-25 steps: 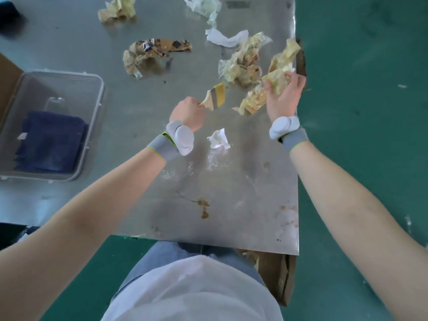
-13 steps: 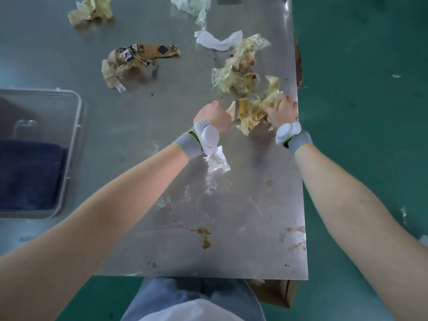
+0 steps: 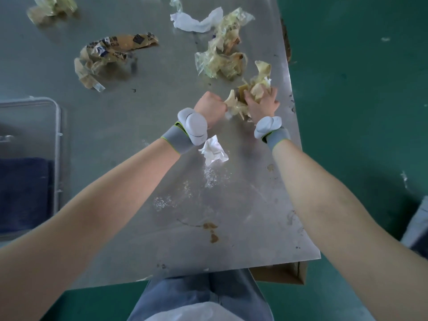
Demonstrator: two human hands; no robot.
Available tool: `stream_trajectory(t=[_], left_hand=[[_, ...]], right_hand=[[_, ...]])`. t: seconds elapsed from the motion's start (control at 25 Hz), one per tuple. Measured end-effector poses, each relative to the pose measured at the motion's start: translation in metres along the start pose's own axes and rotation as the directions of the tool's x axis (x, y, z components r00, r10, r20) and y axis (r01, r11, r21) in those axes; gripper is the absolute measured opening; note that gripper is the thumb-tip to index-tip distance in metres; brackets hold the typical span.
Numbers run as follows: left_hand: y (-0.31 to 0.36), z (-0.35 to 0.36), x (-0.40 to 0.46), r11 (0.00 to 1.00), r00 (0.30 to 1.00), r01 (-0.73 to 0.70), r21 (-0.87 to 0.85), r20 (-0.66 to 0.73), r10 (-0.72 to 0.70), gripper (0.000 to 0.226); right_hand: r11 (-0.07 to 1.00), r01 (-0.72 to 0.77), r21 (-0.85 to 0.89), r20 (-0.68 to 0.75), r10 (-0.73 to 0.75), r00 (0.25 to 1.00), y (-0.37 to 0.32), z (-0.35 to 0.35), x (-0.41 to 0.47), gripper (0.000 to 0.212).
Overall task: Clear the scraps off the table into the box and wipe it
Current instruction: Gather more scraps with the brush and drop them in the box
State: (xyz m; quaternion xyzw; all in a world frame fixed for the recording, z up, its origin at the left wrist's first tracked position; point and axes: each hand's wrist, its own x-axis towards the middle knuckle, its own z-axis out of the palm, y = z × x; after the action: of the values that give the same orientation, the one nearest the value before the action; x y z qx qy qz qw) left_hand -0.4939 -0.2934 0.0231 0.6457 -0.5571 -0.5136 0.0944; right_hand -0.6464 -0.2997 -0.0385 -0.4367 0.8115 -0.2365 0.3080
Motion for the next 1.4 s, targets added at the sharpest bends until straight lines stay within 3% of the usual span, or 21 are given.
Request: stream_trajectory(t=[0.24,0.44,0.72,0.96,1.2,1.4], left_hand=[[-0.005,0.012,-0.030,0.994,1.000,-0.012,-0.113,0.010,0.013,0.023],[0.006,0.023,-0.068,0.994,0.995,-0.083,-0.070,0.053,0.086,0.027],[0.022,0.082,-0.144,0.986,0.976,-0.165,-0.013,0.141,0.165,0.023],[0.015,0.182,-0.211,0.967,0.923,-0.242,0.075,0.325,0.206,0.028],[-0.001,0.286,-0.267,0.929,0.818,-0.315,0.195,0.552,0.161,0.021],[-0.037,0.363,-0.294,0.855,0.744,-0.362,0.370,0.667,0.026,0.027]], right_hand=[[0.962,-0.077,0.261,-0.080,0.102,0.992,0.015,-0.002,-0.024,0.049],[0.897,-0.065,0.437,-0.167,0.152,0.974,0.031,-0.031,-0.062,0.052],[0.927,0.004,0.374,-0.329,0.129,0.936,0.087,-0.100,-0.143,0.046],[0.931,-0.074,0.357,-0.428,0.234,0.873,0.191,-0.150,-0.237,0.038],[0.858,-0.234,0.458,-0.466,0.455,0.759,0.304,-0.171,-0.329,0.041],[0.708,-0.394,0.586,-0.392,0.674,0.627,0.391,-0.148,-0.394,0.044]])
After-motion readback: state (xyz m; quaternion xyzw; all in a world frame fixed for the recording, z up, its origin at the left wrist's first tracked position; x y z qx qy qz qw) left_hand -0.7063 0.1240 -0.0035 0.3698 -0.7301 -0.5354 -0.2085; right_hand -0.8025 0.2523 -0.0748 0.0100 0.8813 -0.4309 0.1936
